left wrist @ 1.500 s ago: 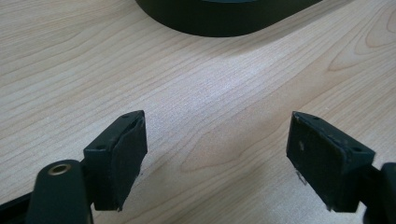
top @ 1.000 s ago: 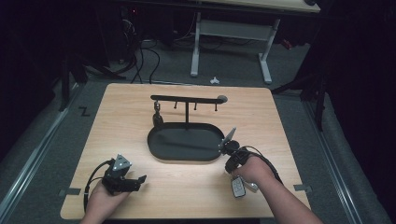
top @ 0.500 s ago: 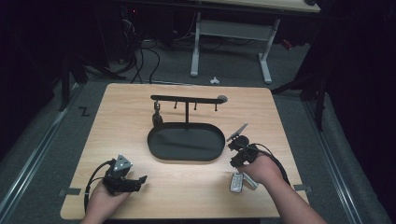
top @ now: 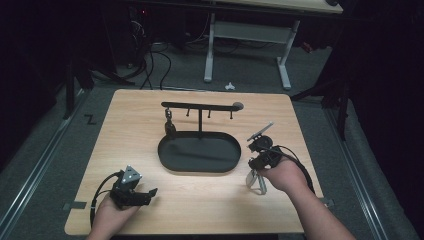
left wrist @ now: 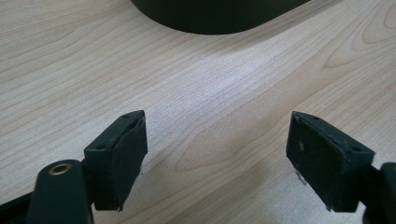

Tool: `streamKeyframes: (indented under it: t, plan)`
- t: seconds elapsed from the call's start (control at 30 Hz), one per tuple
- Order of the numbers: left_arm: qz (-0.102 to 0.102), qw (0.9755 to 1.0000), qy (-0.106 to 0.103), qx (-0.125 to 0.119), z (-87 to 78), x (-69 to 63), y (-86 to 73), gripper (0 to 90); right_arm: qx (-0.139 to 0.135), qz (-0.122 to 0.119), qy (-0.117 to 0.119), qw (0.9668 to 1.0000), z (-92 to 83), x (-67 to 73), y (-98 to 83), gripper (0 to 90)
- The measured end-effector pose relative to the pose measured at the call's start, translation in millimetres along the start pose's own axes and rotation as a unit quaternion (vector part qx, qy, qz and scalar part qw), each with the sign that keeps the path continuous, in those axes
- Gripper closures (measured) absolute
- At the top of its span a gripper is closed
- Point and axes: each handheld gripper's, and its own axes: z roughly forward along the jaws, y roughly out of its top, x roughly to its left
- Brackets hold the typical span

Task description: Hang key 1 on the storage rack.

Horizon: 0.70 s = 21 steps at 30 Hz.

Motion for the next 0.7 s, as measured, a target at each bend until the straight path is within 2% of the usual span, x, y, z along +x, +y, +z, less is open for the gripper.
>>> streamKeyframes:
  t: [0.17,0.43,0.7]
  plan:
    - [-0.001,1.0,0.0,-0.001,0.0,0.6,0.1,21.1,-0.018,0.002,-0.009,0.9998,-9.1,-3.1,6.9,70.0]
    - [0.0,1.0,-0.001,-0.001,0.0,1.7,0.9,21.1,-0.026,0.002,-0.017,0.9995,-19.3,-5.6,17.1,69.9]
    - [0.004,1.0,-0.001,-0.002,0.4,0.8,1.9,21.1,-0.03,0.002,-0.021,0.9993,-23.7,-6.2,19.0,69.9]
